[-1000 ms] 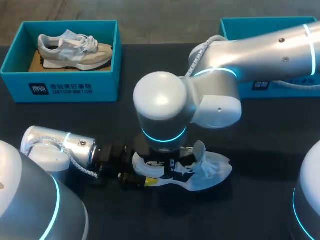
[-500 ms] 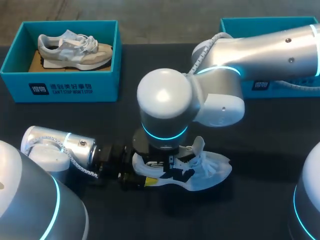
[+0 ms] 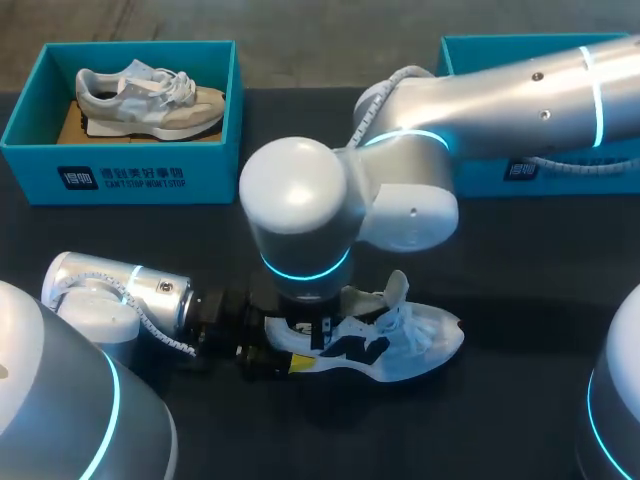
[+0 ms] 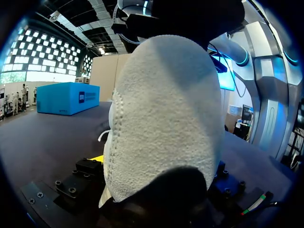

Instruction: Take the shoe out of the shoebox, open the shoe tongue, remove and reinsert the insole, then place the shoe into the shoebox

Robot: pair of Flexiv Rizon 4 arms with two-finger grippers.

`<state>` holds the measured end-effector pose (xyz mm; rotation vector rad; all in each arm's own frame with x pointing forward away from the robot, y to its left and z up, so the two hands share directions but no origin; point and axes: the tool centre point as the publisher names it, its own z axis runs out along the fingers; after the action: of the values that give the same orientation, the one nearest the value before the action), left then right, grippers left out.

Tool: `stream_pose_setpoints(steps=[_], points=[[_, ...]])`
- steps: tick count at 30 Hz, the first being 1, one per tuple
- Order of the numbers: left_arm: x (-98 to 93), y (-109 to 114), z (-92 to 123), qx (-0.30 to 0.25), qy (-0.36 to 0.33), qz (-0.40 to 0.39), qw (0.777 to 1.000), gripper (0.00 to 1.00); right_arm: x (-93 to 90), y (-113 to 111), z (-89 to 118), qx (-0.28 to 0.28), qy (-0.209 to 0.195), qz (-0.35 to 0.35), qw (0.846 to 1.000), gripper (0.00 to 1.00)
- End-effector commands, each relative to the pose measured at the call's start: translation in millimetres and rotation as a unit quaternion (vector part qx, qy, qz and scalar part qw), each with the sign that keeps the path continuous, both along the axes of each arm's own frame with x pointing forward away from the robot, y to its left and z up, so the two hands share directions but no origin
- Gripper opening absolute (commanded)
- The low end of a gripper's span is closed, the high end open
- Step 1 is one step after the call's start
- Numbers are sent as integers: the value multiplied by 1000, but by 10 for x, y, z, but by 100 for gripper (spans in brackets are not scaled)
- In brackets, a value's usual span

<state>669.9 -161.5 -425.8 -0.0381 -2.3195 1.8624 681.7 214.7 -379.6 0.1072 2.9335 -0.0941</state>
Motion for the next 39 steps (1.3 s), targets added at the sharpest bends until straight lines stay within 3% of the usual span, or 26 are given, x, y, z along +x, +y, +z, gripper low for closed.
stream_pose_setpoints(steps=[1,7,17,18,19,22,31,39], points=[[-9,18,-28,0,0,0,1000,0,1,-143,-160,15,2,-11,1000,0],[-9,18,-28,0,0,0,1000,0,-25,-357,-141,22,-8,-40,999,0],[-9,18,-28,0,0,0,1000,0,-13,-439,-66,19,-8,-48,999,0],[-9,18,-28,0,0,0,1000,0,-12,-447,-70,23,-7,-49,999,7],[-9,18,-28,0,0,0,1000,0,-10,-454,-72,24,-7,-49,998,31],[-9,18,-28,0,0,0,1000,0,-9,-461,-73,24,-6,-50,998,43],[-9,18,-28,0,0,0,1000,0,6,-514,-158,32,-1,-53,998,42],[-9,18,-28,0,0,0,1000,0,16,-503,-310,36,27,-52,998,42]])
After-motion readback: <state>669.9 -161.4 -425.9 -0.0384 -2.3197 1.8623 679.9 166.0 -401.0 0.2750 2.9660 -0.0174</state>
